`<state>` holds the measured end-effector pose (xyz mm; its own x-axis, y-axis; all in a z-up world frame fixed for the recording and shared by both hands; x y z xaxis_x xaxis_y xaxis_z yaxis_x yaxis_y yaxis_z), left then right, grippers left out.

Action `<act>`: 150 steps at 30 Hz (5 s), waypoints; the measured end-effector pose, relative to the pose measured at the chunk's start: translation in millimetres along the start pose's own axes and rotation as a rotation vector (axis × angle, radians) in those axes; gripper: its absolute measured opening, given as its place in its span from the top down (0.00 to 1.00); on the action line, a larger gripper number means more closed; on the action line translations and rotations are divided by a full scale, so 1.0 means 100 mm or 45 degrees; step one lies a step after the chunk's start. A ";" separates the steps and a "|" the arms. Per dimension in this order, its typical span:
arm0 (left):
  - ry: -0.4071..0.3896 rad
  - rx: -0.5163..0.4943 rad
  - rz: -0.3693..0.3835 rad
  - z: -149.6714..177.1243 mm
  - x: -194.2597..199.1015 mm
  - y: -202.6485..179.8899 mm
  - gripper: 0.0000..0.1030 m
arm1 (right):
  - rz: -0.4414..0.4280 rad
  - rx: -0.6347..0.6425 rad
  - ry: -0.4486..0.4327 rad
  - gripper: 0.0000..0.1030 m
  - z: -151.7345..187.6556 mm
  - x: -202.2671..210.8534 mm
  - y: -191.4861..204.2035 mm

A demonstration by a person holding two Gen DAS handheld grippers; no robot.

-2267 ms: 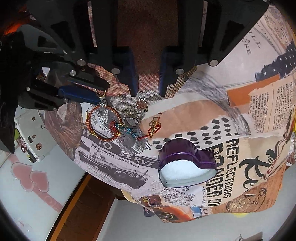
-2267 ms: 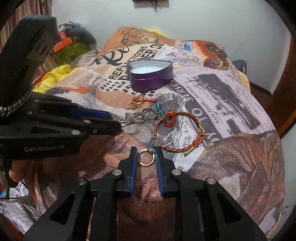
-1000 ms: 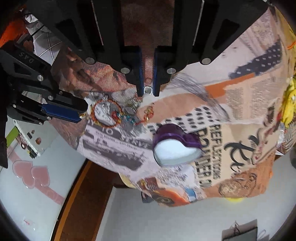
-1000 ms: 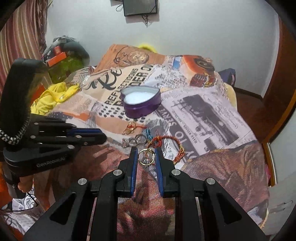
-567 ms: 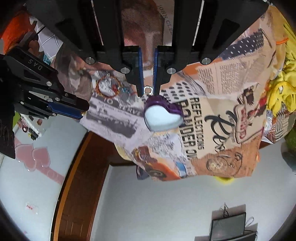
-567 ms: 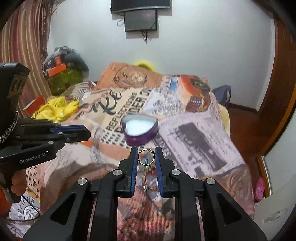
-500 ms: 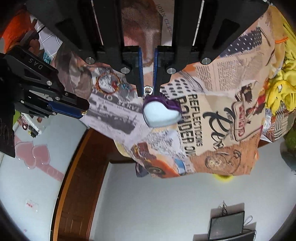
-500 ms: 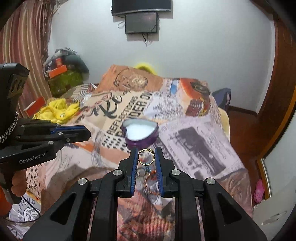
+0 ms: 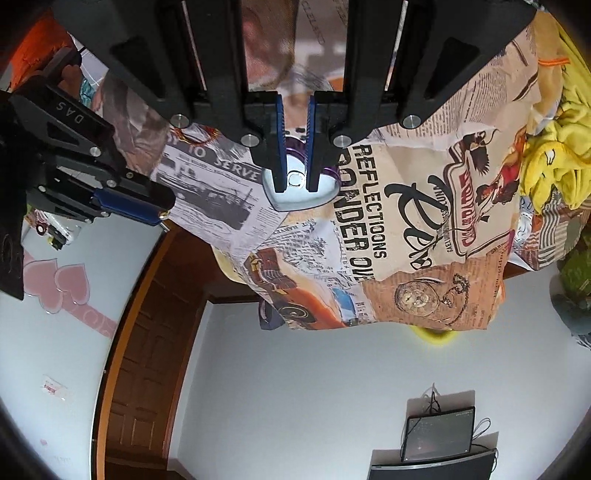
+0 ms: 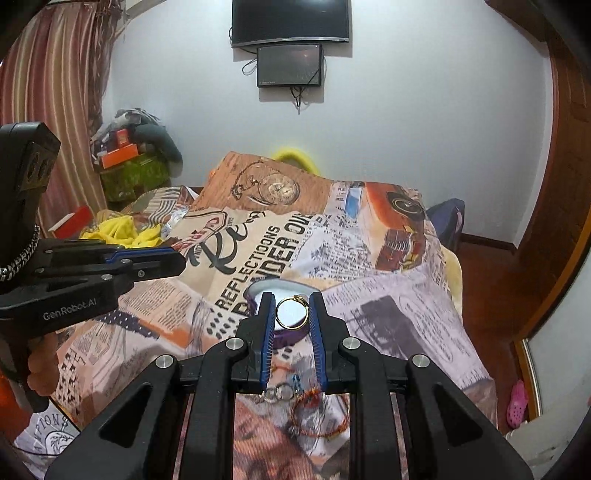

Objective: Organize jewelry
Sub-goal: 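Carry the ring in the left gripper over the purple heart tin, then open the left gripper to drop the ring into the tin, then move the left gripper back to the jewelry pile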

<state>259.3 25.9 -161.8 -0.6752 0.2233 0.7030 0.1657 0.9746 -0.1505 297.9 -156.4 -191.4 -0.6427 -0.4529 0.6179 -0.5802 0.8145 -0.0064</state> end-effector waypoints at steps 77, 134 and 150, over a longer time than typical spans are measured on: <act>0.215 -0.017 -0.014 -0.22 -0.90 0.27 0.79 | -0.143 0.094 0.342 0.80 0.04 -1.10 -0.03; 0.461 -0.136 0.074 0.99 -0.90 -0.61 0.59 | -0.020 -0.208 0.447 0.63 1.12 -0.37 -0.65; 0.470 -0.115 0.116 0.95 -1.12 -0.63 0.74 | -0.065 -0.208 0.409 0.64 1.05 -0.33 -0.52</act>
<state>255.6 -58.9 -297.2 -0.3536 0.2727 0.8947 0.2871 0.9420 -0.1736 296.6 -222.5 -294.0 -0.4100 -0.3787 0.8298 -0.5031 0.8527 0.1406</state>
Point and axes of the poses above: each gripper's, at about its wrist camera, not at the fingertips, and x roughly against the way its jaws point, y to its left, z to its underside, the point moved 7 cm from there along -x, roughly the way its jaws point, and after that the axes turned 6 degrees about y, right-handed, at the moved point
